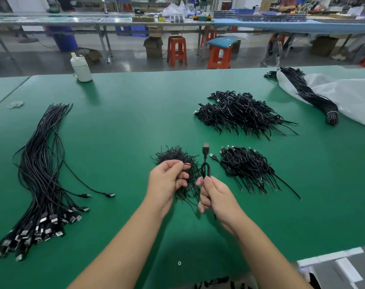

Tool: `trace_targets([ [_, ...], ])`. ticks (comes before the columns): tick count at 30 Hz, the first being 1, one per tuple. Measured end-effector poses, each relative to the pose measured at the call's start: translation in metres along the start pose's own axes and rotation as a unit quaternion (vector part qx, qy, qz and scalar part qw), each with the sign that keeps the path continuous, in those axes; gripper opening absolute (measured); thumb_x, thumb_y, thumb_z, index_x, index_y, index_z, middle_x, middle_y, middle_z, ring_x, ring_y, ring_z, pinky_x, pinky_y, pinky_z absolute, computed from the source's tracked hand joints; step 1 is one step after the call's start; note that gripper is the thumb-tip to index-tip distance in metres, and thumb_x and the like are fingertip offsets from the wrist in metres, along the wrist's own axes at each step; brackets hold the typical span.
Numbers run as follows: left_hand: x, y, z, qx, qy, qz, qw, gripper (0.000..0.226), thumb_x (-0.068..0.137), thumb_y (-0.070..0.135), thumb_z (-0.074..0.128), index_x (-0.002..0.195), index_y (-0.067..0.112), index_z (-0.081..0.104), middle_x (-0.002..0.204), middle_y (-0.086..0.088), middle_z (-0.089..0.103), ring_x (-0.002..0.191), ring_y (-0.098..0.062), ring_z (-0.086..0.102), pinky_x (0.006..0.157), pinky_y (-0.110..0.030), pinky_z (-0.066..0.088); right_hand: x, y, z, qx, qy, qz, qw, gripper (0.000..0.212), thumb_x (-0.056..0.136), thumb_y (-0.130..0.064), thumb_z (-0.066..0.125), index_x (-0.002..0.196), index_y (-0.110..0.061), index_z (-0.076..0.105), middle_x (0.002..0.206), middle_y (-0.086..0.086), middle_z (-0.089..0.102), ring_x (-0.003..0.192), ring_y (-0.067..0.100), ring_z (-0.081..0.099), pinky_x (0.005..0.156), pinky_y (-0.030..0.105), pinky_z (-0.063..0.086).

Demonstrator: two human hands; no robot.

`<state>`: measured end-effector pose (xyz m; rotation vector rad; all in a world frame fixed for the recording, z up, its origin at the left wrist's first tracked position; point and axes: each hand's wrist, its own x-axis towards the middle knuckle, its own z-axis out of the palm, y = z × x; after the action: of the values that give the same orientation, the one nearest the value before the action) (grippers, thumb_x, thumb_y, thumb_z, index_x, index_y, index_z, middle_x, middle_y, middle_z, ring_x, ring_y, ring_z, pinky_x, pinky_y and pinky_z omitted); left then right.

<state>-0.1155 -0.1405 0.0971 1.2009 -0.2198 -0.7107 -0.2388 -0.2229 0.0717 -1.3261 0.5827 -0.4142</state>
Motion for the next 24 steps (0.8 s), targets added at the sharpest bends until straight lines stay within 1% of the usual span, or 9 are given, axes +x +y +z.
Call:
trace_targets([
  [3,-0.008,-0.008,0.004,-0.077,0.036,-0.052,0.995,0.003,0.095,0.002,0.057,0.096,0.002,0.06,0.078,-0.007,0.073,0.057,-0.008,0.063,0.047,-0.019,0.047,0.001,0.005,0.015,0.079,-0.004,0.002,0.997,0.026,0.108,-0.023,0.034,0.091,-0.008,0.048,0.06,-0.004,0.025,0.049,0.012,0.021,0.048,0.028,0.042],
  [5,-0.01,-0.014,0.006,-0.062,0.061,-0.061,0.994,0.003,0.094,0.003,0.058,0.093,0.004,0.061,0.077,-0.005,0.072,0.055,-0.006,0.058,0.047,-0.019,0.044,0.004,0.005,0.02,0.16,0.012,0.015,0.987,0.019,0.108,-0.023,0.034,0.103,-0.01,0.046,0.062,-0.001,0.025,0.048,0.011,0.02,0.046,0.027,0.037],
  [7,-0.012,-0.02,0.006,-0.037,0.068,-0.073,0.994,0.005,0.092,0.002,0.059,0.089,0.006,0.061,0.076,-0.005,0.071,0.053,-0.006,0.055,0.047,-0.02,0.043,0.008,0.003,0.021,0.247,0.03,0.03,0.968,0.02,0.108,-0.024,0.033,0.108,-0.009,0.047,0.062,-0.001,0.025,0.046,0.01,0.019,0.044,0.026,0.032],
  [9,-0.013,-0.024,0.005,-0.017,0.058,-0.095,0.994,0.005,0.09,0.0,0.059,0.088,0.004,0.062,0.074,-0.005,0.072,0.053,-0.008,0.057,0.047,-0.022,0.046,0.012,0.001,0.021,0.295,0.045,0.03,0.954,0.023,0.108,-0.023,0.032,0.112,-0.008,0.049,0.06,-0.002,0.027,0.044,0.008,0.021,0.042,0.024,0.03],
  [12,-0.013,-0.028,0.003,0.016,0.035,-0.115,0.993,0.005,0.09,-0.002,0.059,0.089,0.002,0.062,0.072,-0.005,0.072,0.054,-0.009,0.06,0.048,-0.022,0.048,0.013,-0.001,0.02,0.245,0.071,0.021,0.967,0.022,0.109,-0.022,0.032,0.11,-0.006,0.048,0.058,-0.004,0.03,0.043,0.008,0.023,0.041,0.023,0.026],
  [16,-0.013,-0.027,0.002,0.134,-0.001,-0.046,0.99,0.009,0.087,-0.003,0.063,0.091,0.004,0.066,0.071,-0.006,0.067,0.055,-0.009,0.057,0.048,-0.02,0.045,0.011,-0.002,0.02,0.172,0.102,0.004,0.98,0.023,0.109,-0.022,0.031,0.104,-0.008,0.049,0.058,-0.006,0.026,0.046,0.008,0.02,0.043,0.024,0.023],
  [18,-0.012,-0.025,0.002,0.24,-0.008,0.03,0.97,0.009,0.086,0.003,0.069,0.088,0.012,0.071,0.067,0.003,0.066,0.055,-0.004,0.055,0.052,-0.016,0.045,0.009,-0.004,0.021,0.145,0.105,-0.001,0.984,0.022,0.109,-0.021,0.031,0.103,-0.009,0.049,0.058,-0.006,0.026,0.047,0.009,0.02,0.044,0.024,0.023],
  [20,-0.011,-0.024,0.002,0.345,-0.002,0.109,0.932,0.009,0.085,0.011,0.072,0.083,0.02,0.074,0.061,0.012,0.062,0.053,0.002,0.051,0.055,-0.009,0.04,0.007,-0.004,0.022,0.103,0.096,-0.01,0.99,0.023,0.109,-0.019,0.03,0.105,-0.007,0.05,0.057,-0.008,0.026,0.047,0.009,0.021,0.044,0.024,0.024],
  [24,-0.011,-0.019,0.0,0.397,-0.002,0.171,0.902,0.01,0.087,0.019,0.071,0.081,0.026,0.074,0.061,0.008,0.06,0.054,-0.002,0.047,0.055,-0.012,0.036,0.003,-0.006,0.025,0.037,0.048,-0.023,0.998,0.028,0.109,-0.017,0.03,0.114,-0.001,0.051,0.057,-0.009,0.026,0.048,0.008,0.023,0.045,0.025,0.028],
])
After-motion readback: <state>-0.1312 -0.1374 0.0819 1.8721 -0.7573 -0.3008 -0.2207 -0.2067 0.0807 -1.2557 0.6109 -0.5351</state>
